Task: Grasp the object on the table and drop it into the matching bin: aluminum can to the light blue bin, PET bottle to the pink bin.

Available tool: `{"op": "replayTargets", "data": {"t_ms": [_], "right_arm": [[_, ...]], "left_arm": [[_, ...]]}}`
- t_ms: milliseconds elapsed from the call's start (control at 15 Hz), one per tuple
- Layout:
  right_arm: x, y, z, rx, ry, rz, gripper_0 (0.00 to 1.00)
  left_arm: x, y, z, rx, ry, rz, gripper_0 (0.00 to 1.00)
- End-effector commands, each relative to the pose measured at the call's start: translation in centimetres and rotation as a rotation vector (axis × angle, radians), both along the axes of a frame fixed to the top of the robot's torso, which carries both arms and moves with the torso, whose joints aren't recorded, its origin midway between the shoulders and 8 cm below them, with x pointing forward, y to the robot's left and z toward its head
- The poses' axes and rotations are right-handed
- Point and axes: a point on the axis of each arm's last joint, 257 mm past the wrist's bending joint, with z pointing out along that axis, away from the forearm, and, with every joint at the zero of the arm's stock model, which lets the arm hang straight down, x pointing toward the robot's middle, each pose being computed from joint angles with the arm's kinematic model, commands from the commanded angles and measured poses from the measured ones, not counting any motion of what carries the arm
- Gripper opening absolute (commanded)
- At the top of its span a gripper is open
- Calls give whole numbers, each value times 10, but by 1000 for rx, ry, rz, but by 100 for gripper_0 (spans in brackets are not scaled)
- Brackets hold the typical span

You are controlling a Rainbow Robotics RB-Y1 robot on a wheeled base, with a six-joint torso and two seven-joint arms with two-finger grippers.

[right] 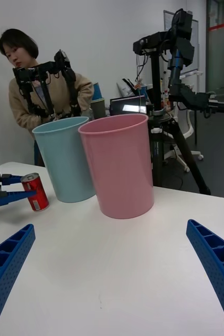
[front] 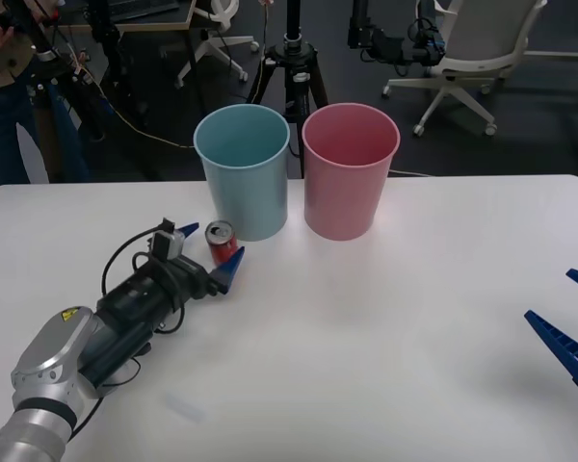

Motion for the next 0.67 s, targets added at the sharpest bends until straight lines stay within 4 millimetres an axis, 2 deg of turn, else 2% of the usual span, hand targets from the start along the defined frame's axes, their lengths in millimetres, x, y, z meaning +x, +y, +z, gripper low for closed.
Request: {"op": "replayTargets", "data": {"t_ms": [67, 400, 467, 600, 667], "right_arm": [[0, 0, 0, 0, 0, 0, 100], [0, 0, 0, 0, 0, 0, 100], [0, 0, 0, 0, 0, 0, 100], [0, 0, 0, 0, 0, 0, 100], [0, 0, 0, 0, 0, 0, 100]], "left_arm": [[7, -2, 2, 1, 7, 19, 100], [9, -5, 2, -2, 14, 22, 100], [10, -5, 3, -2, 13, 22, 80], [10, -5, 2, 4, 12, 21, 56], [10, -5, 2, 4, 12, 21, 40]]}}
